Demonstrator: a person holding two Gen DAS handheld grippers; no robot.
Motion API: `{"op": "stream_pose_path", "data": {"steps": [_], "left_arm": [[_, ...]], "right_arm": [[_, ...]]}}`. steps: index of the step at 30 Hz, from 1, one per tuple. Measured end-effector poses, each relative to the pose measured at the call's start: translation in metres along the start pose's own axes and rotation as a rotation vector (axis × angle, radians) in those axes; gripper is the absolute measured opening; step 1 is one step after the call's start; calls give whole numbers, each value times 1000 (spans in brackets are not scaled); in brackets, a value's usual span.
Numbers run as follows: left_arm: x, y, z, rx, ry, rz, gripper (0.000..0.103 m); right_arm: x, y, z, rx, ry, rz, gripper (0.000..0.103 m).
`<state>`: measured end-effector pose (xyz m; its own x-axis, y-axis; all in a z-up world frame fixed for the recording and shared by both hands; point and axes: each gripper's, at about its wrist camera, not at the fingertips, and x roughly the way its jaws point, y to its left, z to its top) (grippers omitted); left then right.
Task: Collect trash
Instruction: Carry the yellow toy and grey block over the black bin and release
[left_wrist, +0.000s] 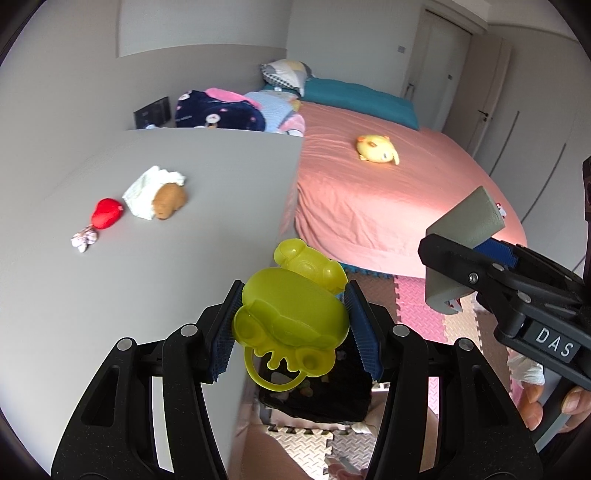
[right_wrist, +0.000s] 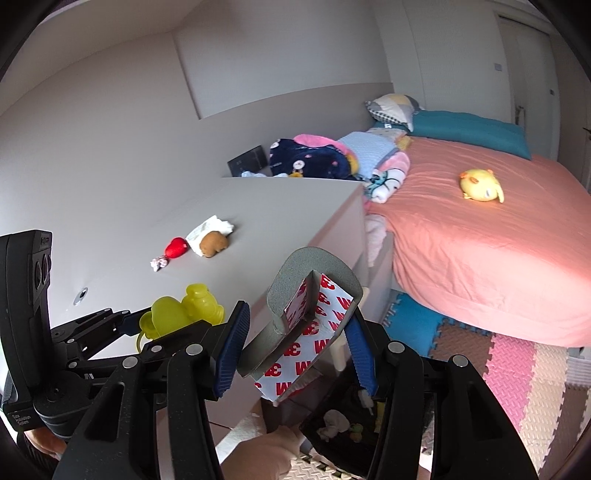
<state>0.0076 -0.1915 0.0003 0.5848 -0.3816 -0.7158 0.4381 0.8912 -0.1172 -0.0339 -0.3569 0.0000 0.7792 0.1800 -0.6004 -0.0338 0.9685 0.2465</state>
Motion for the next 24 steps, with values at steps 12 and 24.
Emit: {"op": "stream_pose_path", "data": {"steps": [12,24], "left_arm": [[10,-42,4,73,16,-56,54],[27,-78,7,146,51,-102,54]], "right_arm": [[-24,-40,-5,51,-27,-75,53],[-33,-78,-9,105,-16,-158,53]]}}
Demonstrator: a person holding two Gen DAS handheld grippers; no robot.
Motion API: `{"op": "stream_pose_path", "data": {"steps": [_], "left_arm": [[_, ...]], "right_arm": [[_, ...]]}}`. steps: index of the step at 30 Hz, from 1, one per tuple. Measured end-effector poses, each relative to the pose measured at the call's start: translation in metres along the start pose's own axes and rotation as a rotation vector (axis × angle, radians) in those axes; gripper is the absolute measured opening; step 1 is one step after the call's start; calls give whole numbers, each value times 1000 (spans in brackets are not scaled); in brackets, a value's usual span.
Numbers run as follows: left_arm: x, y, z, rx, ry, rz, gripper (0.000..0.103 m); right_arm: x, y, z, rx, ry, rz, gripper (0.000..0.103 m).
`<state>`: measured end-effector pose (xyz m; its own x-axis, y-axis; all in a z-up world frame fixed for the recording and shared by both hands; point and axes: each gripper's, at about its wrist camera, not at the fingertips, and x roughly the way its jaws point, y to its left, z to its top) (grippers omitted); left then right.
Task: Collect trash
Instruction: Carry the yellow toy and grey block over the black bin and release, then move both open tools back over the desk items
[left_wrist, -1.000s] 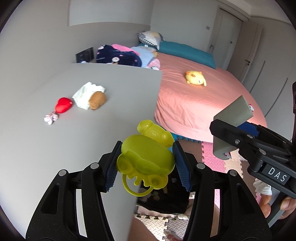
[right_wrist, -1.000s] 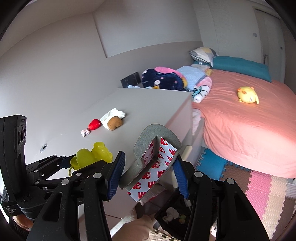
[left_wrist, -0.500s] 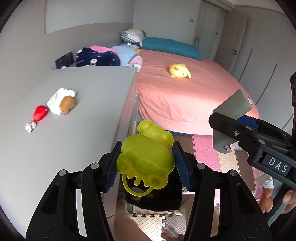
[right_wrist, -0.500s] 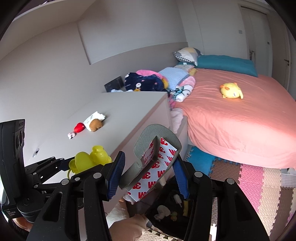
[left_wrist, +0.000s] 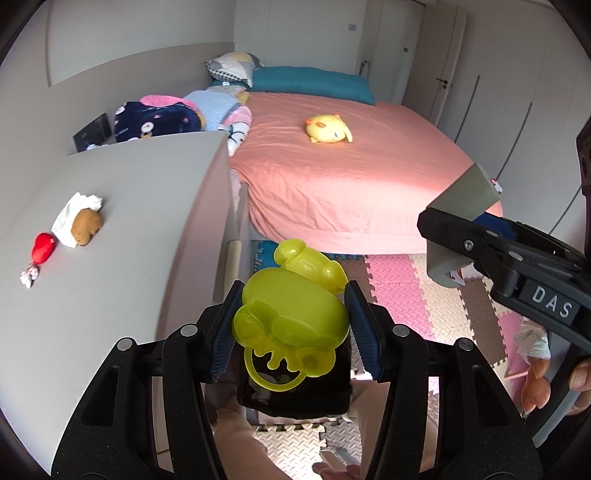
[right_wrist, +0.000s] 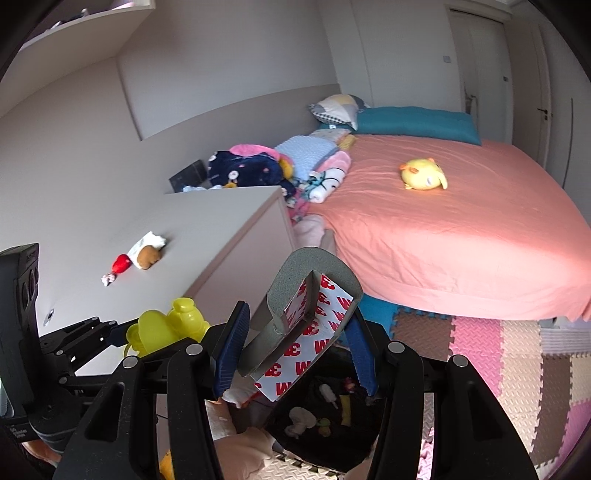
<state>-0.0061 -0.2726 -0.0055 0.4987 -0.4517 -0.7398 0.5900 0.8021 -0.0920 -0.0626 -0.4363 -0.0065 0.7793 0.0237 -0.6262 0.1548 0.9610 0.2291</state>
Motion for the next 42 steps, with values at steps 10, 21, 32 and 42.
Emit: {"op": "stream_pose_path", "data": {"steps": [10,21,32,42], "left_arm": [[20,-5,-1,17,55,-10,54],[23,9,-5,7,79,90,97],[26,10,-7,20,87,94,97],[25,13,-8,18,88,102,97]], "right_arm": [[19,-11,-2,17,53,-17,53],[22,-16,-1,38,29,-77,85],[24,-12,-3,33,37,-73,85],[27,-7,-3,27,44,-58,85]]}}
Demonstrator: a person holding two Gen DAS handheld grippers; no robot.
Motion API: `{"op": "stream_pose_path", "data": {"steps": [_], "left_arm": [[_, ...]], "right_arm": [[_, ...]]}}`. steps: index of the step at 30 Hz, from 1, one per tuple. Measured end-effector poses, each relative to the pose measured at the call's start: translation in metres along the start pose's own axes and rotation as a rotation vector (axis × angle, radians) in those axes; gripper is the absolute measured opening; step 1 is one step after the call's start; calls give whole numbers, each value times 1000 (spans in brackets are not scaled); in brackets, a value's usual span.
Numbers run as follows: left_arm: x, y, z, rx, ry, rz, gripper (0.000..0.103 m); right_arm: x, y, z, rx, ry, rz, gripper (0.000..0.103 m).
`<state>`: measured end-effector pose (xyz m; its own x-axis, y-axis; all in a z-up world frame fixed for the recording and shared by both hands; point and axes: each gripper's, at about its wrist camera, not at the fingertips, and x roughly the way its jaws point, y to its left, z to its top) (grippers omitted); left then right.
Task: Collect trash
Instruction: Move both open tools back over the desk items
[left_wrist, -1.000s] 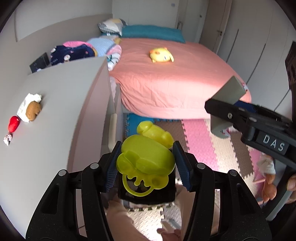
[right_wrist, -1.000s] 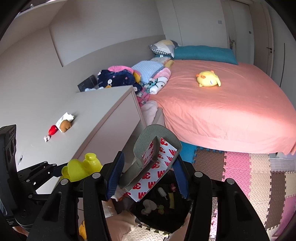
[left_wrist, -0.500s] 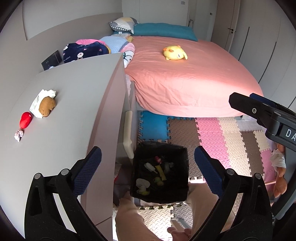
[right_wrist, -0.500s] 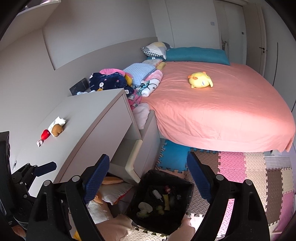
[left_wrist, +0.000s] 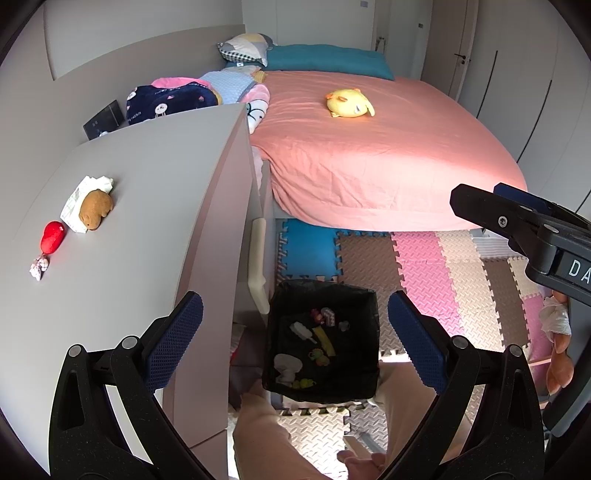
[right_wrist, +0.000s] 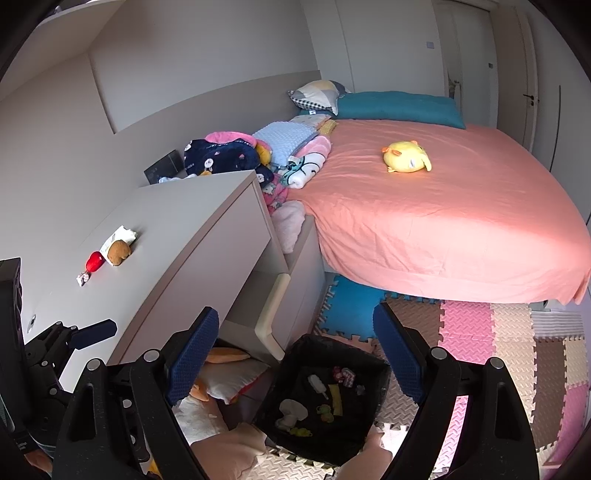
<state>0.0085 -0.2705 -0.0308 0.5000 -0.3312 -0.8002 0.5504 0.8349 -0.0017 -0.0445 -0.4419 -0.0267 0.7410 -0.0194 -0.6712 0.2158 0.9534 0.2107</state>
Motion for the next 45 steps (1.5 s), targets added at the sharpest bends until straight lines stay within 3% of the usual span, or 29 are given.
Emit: {"op": "stream_pose_path", "data": {"steps": [16,32,42,45], "left_arm": [[-4,43,9,-49,-21,51,97],[-12,147,-1,-192,-15,175,97],[-19,224,-15,-334,-45,275,97],[-16,242,-17,-350,-40,302,93]], "right_arm": [[25,39,20,-29,1,68,85],[82,134,37,-143,70,183,85],[119,192,40,-211,129,251,85],[130,209,41,-236,149,271,85]]}}
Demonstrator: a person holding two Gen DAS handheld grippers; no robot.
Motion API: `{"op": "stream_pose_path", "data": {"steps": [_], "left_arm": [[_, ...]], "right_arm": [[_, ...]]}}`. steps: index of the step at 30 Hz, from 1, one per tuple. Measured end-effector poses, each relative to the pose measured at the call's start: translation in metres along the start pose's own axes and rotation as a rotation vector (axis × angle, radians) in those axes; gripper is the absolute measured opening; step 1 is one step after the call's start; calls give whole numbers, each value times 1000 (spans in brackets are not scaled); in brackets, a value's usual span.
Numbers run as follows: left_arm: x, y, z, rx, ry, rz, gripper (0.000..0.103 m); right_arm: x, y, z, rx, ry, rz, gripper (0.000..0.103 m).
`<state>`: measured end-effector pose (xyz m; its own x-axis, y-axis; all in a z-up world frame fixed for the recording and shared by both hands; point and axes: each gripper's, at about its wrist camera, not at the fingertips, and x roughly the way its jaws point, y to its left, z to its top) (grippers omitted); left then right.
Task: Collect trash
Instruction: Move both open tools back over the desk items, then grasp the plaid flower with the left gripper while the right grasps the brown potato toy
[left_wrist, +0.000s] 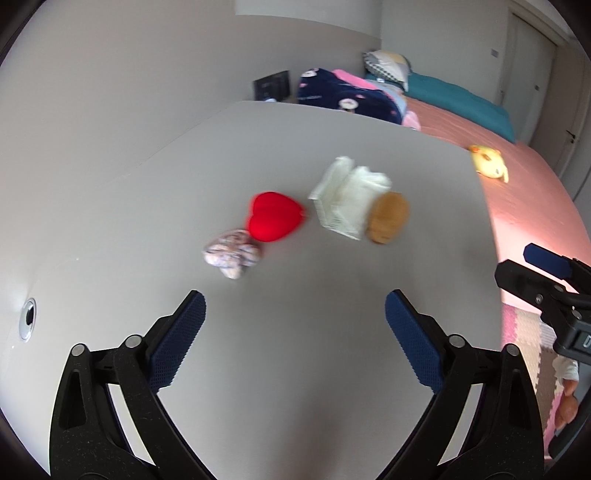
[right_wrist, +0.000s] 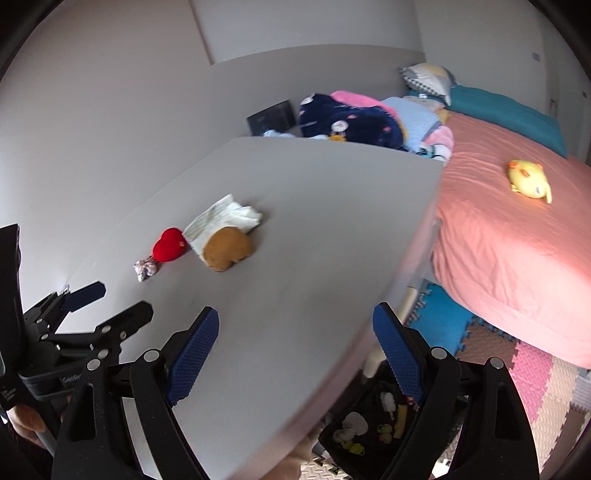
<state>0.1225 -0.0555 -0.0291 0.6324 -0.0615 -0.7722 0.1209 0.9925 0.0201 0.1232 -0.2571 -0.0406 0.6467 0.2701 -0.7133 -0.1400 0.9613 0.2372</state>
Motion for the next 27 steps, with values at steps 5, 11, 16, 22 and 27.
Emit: {"op": "stream_pose_path", "data": {"steps": [5,11,16,22,27], "left_arm": [[15,18,7,-20,14,14,86],[30,31,13,-22,37,11,81],[42,41,17,-22,61,9,71],[47,45,20,-6,77,-5,56],[47,49,20,-8,71,-9,44]], "right_arm": [[21,22,12,-50,23,18,85],[46,38,23,-85,52,13,85],[63,44,32,-100,74,5,85],[77,54,38,-127,84,-4,84],[86,59,37,-140,116,3,56]]}}
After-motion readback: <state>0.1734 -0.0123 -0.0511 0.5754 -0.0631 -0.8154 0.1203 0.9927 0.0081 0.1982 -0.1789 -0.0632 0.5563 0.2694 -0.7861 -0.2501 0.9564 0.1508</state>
